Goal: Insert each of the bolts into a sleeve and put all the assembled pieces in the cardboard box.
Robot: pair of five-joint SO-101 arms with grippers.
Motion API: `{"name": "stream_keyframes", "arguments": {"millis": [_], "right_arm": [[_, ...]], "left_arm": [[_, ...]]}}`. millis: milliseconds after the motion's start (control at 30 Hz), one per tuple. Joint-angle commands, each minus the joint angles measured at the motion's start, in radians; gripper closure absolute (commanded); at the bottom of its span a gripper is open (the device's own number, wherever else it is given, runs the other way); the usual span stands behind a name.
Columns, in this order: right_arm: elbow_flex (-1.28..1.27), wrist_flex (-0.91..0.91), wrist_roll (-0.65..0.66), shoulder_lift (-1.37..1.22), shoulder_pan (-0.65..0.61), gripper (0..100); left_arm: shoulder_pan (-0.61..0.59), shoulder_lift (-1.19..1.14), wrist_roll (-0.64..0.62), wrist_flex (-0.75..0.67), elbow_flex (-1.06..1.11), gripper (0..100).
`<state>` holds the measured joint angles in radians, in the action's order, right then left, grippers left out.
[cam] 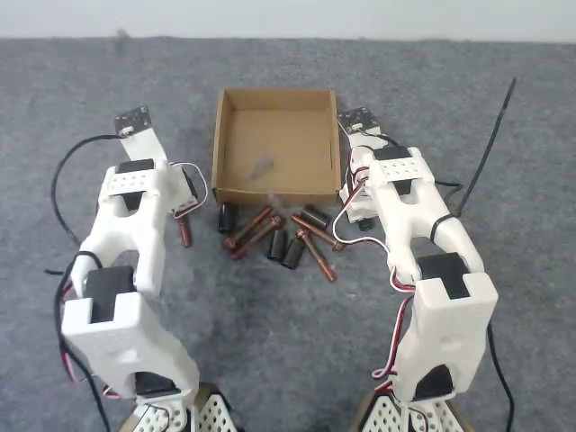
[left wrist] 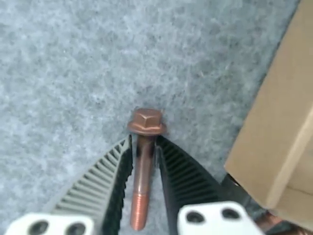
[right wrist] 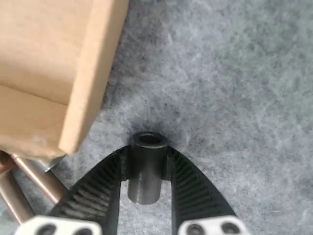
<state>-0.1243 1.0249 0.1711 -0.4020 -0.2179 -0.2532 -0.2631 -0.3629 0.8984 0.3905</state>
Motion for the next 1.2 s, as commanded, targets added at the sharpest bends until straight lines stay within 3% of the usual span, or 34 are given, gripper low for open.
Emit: {"name": "stream_keyframes", "arguments": {"millis": [0, 367, 933, 1167], "right_arm": [[0.054, -0.005, 0.009, 0.010, 0.019, 99.1], [0.054, -0.005, 0.008, 0.010, 0.016, 99.1], [0.058, -0.016, 0.006, 0.010, 0.013, 99.1], [0.054, -0.005, 0.014, 0.019, 0.051, 99.1]], "left_arm": [[0.009, 0.002, -0.012, 0.011, -0.065, 93], [0.009, -0.118, 0.048, 0.137, -0.217, 93], [0.035, -0.127, 0.129, 0.144, -0.223, 99], [0.037, -0.086, 0.282, 0.155, -0.166, 99]]}}
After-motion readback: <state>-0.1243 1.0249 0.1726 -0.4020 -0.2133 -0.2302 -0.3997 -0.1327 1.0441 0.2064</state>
